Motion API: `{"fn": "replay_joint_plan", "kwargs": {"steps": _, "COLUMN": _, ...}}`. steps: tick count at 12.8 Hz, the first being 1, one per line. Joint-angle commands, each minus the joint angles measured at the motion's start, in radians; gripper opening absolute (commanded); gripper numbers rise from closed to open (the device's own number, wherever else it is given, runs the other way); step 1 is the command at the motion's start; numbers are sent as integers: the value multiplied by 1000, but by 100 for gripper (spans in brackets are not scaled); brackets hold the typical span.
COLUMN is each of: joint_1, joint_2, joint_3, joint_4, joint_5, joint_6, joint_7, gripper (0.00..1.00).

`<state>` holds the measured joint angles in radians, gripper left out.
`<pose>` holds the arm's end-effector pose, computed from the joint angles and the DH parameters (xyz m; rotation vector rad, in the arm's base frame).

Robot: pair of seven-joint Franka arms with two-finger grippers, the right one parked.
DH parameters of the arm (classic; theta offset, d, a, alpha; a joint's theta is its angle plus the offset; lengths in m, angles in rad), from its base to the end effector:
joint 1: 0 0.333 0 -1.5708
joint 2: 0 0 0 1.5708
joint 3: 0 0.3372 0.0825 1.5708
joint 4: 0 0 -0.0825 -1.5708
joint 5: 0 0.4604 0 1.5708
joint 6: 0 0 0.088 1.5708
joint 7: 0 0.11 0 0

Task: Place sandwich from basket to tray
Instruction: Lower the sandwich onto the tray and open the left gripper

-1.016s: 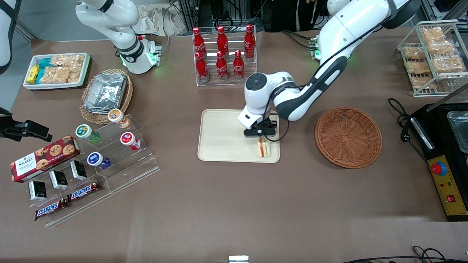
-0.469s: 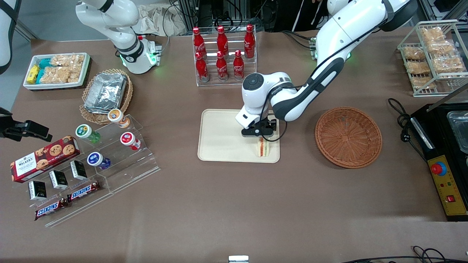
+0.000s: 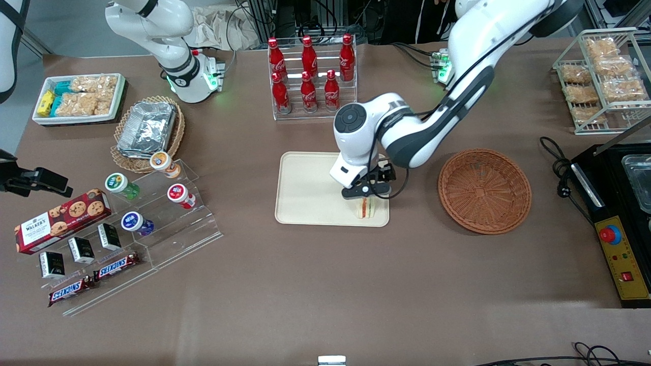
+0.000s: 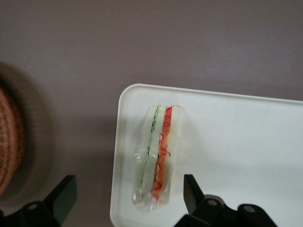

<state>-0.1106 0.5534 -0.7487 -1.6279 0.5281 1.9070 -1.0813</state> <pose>0.5534 -0.4873 0.3384 -2.9863 -0.1057 -0.0549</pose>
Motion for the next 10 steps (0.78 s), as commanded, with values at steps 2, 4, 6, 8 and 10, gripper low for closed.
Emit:
{"fn": "replay_joint_plan", "kwargs": {"steps": 2, "joint_1": 0, "joint_2": -121, "joint_3": 54, "joint_4": 208, "joint_5": -155, "joint_6": -176, "joint_7": 83, "gripper": 100}}
{"fn": "replay_joint_plan", "kwargs": {"steps": 4, "joint_1": 0, "joint_2": -193, "joint_3": 141, "joint_4": 261, "joint_5": -203, "joint_6": -195, "joint_7": 104, "gripper": 100}}
{"fn": "replay_joint_plan", "kwargs": {"steps": 6, "joint_1": 0, "joint_2": -289, "joint_3": 265, "joint_4": 258, "joint_5": -261, "joint_6": -210, "joint_7": 246, "gripper": 100}}
{"fn": "replay_joint_plan", "kwargs": {"steps": 8, "joint_1": 0, "joint_2": -384, "joint_3": 430, "joint_4": 250, "joint_5": -367, "joint_6": -268, "joint_7": 485, "gripper": 100}}
{"fn": "replay_joint_plan", "kwargs": {"steps": 10, "joint_1": -15, "joint_2": -484, "joint_3": 619, "joint_4": 195, "joint_5": -448, "joint_6": -331, "joint_7": 802, "gripper": 100}}
